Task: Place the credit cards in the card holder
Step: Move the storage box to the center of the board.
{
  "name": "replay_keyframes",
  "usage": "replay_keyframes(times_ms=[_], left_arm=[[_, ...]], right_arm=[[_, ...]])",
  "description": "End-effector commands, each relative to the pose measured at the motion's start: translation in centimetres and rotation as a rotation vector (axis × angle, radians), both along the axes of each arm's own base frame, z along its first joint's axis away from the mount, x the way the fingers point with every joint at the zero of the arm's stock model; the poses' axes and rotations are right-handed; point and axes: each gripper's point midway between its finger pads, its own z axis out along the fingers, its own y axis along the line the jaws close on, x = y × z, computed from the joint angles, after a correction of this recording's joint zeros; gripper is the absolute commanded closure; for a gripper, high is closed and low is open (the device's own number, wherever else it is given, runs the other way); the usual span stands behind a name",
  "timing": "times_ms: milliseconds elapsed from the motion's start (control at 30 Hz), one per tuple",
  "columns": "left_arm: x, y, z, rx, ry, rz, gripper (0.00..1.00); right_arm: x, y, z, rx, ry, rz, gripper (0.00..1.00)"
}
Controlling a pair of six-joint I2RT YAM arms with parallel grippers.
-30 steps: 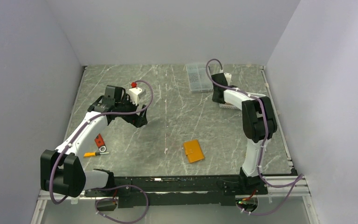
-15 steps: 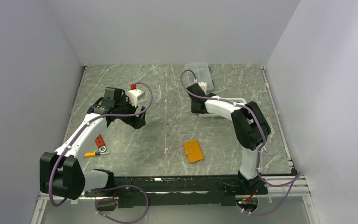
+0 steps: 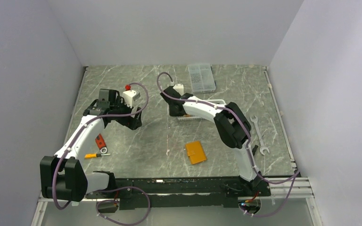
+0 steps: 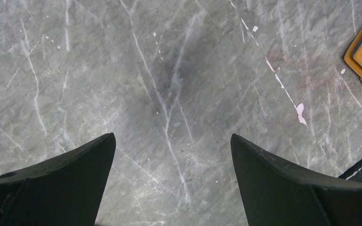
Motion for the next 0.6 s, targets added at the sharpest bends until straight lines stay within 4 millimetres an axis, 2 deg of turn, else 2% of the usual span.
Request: replay_keyframes(times_ms=[0, 167, 300, 400, 467, 567], left_arm=[[-0.7, 0.2, 0.8, -0.020, -0.018, -0.033, 0.01], [-0.9, 0.6, 0.9, -0.018, -0.016, -0.034, 0.01], [-0.9, 0.8, 1.0, -0.022, -0.008, -0.035, 0.01], [-0.9, 0.8, 1.0, -0.023, -0.004, -0.039, 0.01], [-1.0, 0.8, 1.0, -0.026, 0.002, -0.045, 0.01], [-1.2, 0.6, 1.0, -0.035, 0.016, -0.056, 0.01]], right_arm=[[1.2, 2.5, 1.3, 0.065, -0.017, -0.060, 0.92], [2.1, 5.6, 2.7, 0.128, -0.044, -0.050, 0.90], [2.8, 7.2, 3.8, 0.154, -0.056, -0.044, 0.86], [3.2, 7.9, 4.5, 0.169, -0.067, -0.034, 0.74], [3.5, 7.9, 5.1, 0.161, -0.075, -0.033, 0.60], [3.6, 7.6, 7.1, 0.166, -0.108, -0.012, 0.47]])
